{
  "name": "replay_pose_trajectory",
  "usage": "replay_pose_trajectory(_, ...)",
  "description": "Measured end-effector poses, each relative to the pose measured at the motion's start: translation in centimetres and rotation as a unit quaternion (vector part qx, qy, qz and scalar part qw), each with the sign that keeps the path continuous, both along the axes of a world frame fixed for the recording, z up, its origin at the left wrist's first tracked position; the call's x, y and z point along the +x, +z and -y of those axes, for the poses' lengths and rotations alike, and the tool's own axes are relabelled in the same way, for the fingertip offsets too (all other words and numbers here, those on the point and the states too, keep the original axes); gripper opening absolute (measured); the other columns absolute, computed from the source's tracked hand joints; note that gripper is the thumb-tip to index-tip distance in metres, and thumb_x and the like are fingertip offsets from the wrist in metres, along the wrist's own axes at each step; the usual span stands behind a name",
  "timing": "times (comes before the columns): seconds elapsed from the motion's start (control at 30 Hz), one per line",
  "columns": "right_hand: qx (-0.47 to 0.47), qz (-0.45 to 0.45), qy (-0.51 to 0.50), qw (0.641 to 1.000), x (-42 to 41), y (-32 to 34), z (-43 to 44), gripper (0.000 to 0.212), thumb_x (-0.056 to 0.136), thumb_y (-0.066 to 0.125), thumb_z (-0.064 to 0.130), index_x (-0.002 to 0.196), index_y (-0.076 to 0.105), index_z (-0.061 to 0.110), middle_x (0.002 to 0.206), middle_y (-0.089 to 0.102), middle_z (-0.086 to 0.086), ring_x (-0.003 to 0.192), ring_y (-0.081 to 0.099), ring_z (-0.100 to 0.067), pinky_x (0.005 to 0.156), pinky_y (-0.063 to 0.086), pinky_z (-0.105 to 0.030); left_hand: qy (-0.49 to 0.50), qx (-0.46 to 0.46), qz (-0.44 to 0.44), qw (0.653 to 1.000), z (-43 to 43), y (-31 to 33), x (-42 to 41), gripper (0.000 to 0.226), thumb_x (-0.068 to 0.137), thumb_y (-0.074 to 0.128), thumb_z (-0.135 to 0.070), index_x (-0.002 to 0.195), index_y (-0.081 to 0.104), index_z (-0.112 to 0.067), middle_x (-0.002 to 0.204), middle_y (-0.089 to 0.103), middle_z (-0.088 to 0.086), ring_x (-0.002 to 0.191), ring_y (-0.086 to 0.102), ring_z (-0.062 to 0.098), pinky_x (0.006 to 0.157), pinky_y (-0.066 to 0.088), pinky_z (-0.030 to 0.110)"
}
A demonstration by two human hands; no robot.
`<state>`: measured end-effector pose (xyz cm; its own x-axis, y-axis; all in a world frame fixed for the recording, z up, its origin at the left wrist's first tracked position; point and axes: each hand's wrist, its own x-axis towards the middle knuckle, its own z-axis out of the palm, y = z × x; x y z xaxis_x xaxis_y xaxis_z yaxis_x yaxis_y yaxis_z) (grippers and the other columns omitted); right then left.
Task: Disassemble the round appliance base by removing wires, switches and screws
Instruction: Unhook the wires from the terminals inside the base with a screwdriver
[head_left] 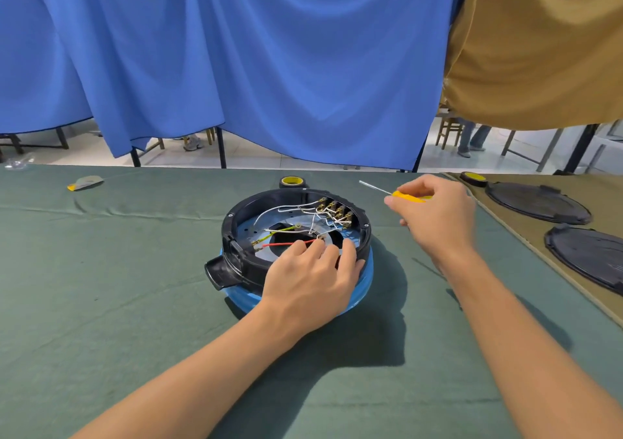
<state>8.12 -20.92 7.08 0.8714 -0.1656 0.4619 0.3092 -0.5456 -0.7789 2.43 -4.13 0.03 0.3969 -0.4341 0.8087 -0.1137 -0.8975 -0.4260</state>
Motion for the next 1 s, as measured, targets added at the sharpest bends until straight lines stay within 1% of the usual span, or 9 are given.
replay_pose_trajectory(0.17,0.087,0.011,0.038,0.995,0.9,-0.2,-0.9,0.017,0.076,0.078,0.020,0.083,0.065,0.029,0.064,0.071,0.000,0.052,0.067,-0.009,0.064,0.055,-0.028,-0.007,-0.015,0.012,1.000,-0.3,0.2,0.9,0.029,0.092,0.057,-0.034,0.087,0.074,-0.011,0.053,0.053,0.000,0.050,0.050,0.021,0.048,0.033,0.029)
replay_pose_trajectory(0.23,0.072,0.015,0.024,0.997,1.0,-0.2,-0.9,0.012,0.075,0.078,0.029,0.079,0.066,0.028,0.065,0.070,-0.001,0.054,0.067,-0.014,0.062,0.053,-0.032,-0.010,-0.024,0.006,1.000,-0.4,0.2,1.3,0.029,0.092,0.056,-0.034,0.084,0.073,-0.012,0.053,0.052,0.000,0.050,0.050,0.022,0.048,0.034,0.030)
replay_pose_trajectory(0.43,-0.059,0.017,0.019,0.998,0.2,-0.1,-0.6,0.012,0.080,0.070,0.034,0.069,0.068,0.032,0.064,0.063,0.016,0.075,0.060,-0.027,0.085,0.051,-0.049,-0.009,-0.046,-0.024,0.999,-0.7,-0.1,1.2,0.034,0.096,0.050,-0.038,0.090,0.073,-0.013,0.054,0.054,0.000,0.051,0.052,0.022,0.049,0.035,0.030)
replay_pose_trajectory(0.5,-0.083,0.014,0.028,0.996,-0.1,-0.2,-0.8,0.013,0.081,0.069,0.034,0.068,0.067,0.035,0.065,0.062,0.018,0.078,0.061,-0.030,0.085,0.051,-0.050,-0.001,-0.058,-0.065,0.996,-0.7,0.2,0.8,0.039,0.097,0.045,-0.042,0.092,0.072,-0.014,0.057,0.058,0.000,0.054,0.054,0.023,0.052,0.036,0.031)
replay_pose_trajectory(0.67,-0.117,0.027,0.037,0.992,0.1,-0.6,-1.0,0.017,0.084,0.068,0.031,0.068,0.065,0.036,0.063,0.056,0.024,0.084,0.060,-0.028,0.091,0.046,-0.045,-0.002,-0.132,-0.210,0.969,-0.9,3.3,1.1,0.057,0.096,0.025,-0.057,0.067,0.055,-0.018,0.070,0.065,0.001,0.077,0.059,0.026,0.065,0.035,0.034)
replay_pose_trajectory(0.73,-0.141,0.041,0.035,0.989,0.3,-0.5,-0.9,0.017,0.085,0.068,0.029,0.069,0.065,0.036,0.063,0.053,0.028,0.089,0.056,-0.024,0.091,0.043,-0.039,0.031,-0.161,-0.255,0.953,-2.1,5.0,2.7,0.060,0.094,0.025,-0.062,0.085,0.065,-0.017,0.091,0.068,0.002,0.095,0.057,0.026,0.078,0.040,0.039)
replay_pose_trajectory(0.8,-0.163,0.050,0.041,0.984,0.5,-0.3,-0.7,0.015,0.086,0.067,0.028,0.072,0.067,0.034,0.064,0.056,0.022,0.090,0.056,-0.023,0.091,0.043,-0.037,0.083,-0.178,-0.330,0.923,-3.6,6.2,4.7,0.065,0.089,0.026,-0.071,0.114,0.062,-0.022,0.121,0.061,0.005,0.118,0.048,0.029,0.095,0.036,0.049)
replay_pose_trajectory(0.9,-0.195,0.043,0.036,0.979,0.8,0.1,-0.7,0.012,0.087,0.065,0.029,0.081,0.075,0.028,0.074,0.060,0.009,0.101,0.053,-0.028,0.084,0.038,-0.031,0.176,-0.203,-0.447,0.853,-5.1,6.3,7.2,0.087,0.076,0.027,-0.086,0.145,0.030,-0.033,0.156,0.023,0.010,0.140,0.020,0.042,0.106,0.015,0.067)
replay_pose_trajectory(1.0,-0.215,0.038,0.038,0.975,1.1,0.6,-1.1,0.011,0.086,0.066,0.028,0.084,0.076,0.026,0.081,0.065,0.006,0.105,0.051,-0.027,0.080,0.041,-0.032,0.230,-0.217,-0.517,0.796,-6.0,5.3,8.2,0.105,0.066,0.024,-0.095,0.151,0.007,-0.037,0.160,-0.001,0.015,0.143,0.002,0.047,0.107,0.008,0.070)
